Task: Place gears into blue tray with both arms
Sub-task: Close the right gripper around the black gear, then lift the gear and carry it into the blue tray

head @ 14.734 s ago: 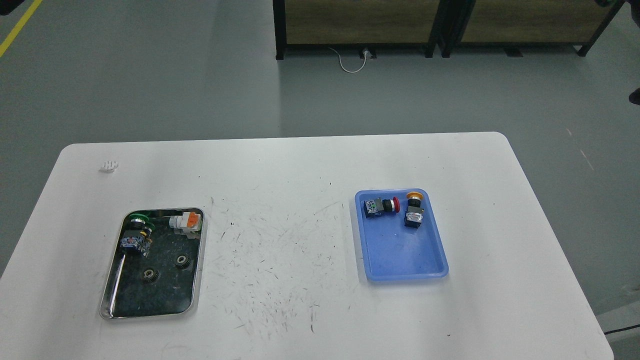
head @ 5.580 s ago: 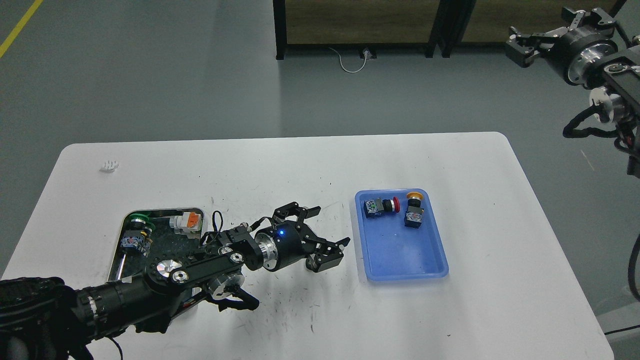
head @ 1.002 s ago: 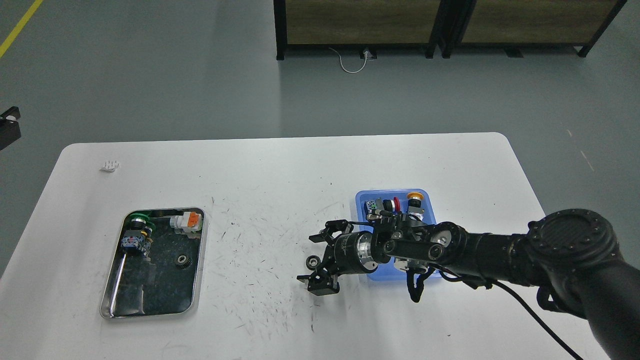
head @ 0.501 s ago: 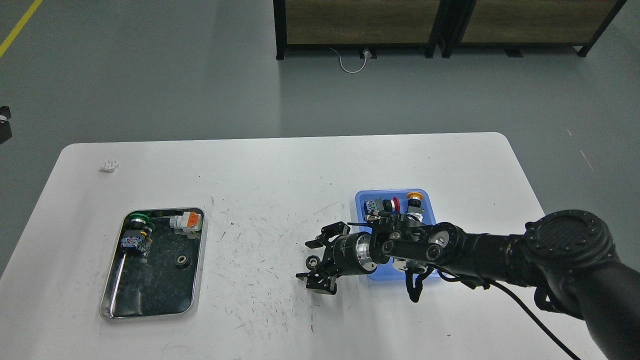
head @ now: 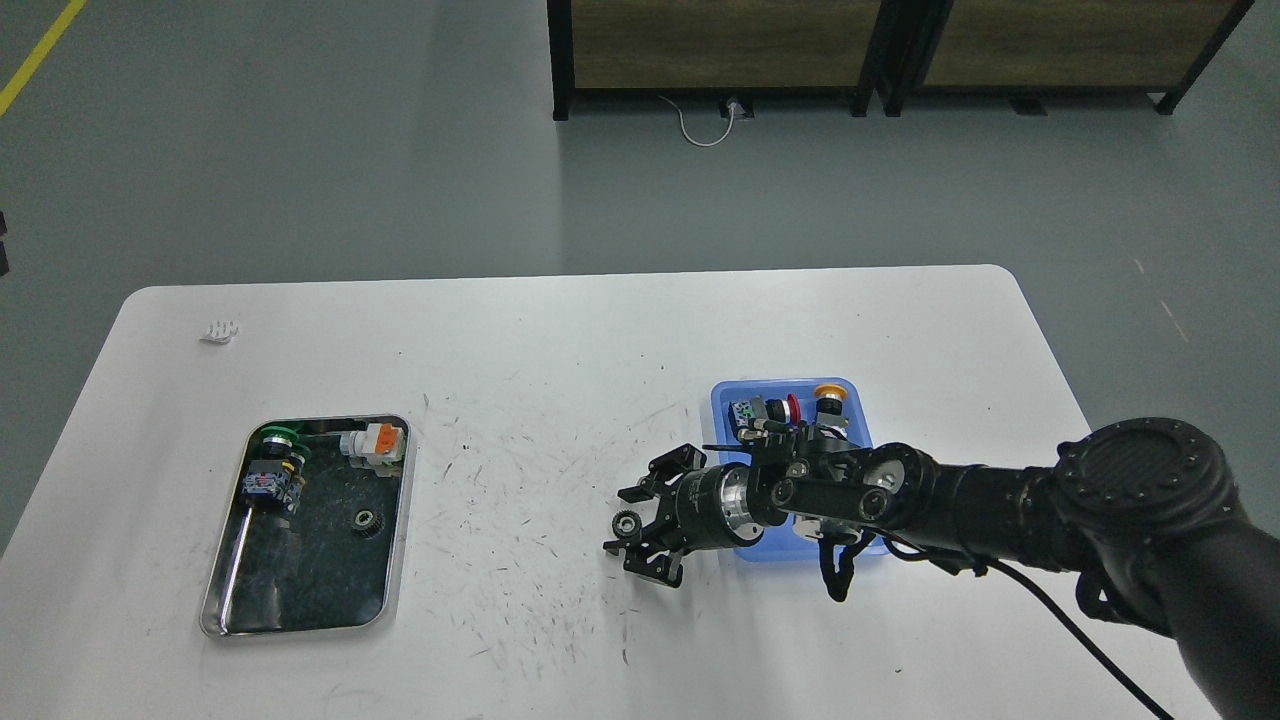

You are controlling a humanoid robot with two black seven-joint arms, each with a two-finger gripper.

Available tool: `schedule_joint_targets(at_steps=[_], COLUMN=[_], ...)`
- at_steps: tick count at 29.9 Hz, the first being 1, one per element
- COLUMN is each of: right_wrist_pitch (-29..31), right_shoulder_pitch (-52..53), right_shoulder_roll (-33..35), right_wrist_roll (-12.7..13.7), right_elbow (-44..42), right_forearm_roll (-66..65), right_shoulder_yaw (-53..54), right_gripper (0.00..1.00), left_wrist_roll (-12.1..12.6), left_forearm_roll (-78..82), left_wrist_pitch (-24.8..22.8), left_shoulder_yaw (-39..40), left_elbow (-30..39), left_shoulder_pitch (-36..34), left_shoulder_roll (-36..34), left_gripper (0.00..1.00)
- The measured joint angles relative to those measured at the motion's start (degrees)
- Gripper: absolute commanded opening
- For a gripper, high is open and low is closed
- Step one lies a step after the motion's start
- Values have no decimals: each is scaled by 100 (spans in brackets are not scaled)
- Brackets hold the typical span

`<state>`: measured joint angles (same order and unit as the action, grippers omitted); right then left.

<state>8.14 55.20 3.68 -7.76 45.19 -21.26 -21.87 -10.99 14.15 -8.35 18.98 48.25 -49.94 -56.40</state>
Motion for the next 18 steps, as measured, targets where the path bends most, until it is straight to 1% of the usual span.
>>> schedule_joint_targets(at_steps=[18], right_wrist_pitch=[229], right_shoulder_pitch=[42], right_shoulder_roll=[34], right_wrist_roll=[32], right_elbow=[-48], right_forearm_roll=[-5], right_shoulder_yaw=[23], right_gripper=[33], left_wrist_roll=[0], left_forearm_roll=[9], left_wrist_pitch=[8], left_shoulder_yaw=[0], left_elbow=[-1], left_shoulder_pitch=[2], left_shoulder_roll=[-18], left_gripper=[98])
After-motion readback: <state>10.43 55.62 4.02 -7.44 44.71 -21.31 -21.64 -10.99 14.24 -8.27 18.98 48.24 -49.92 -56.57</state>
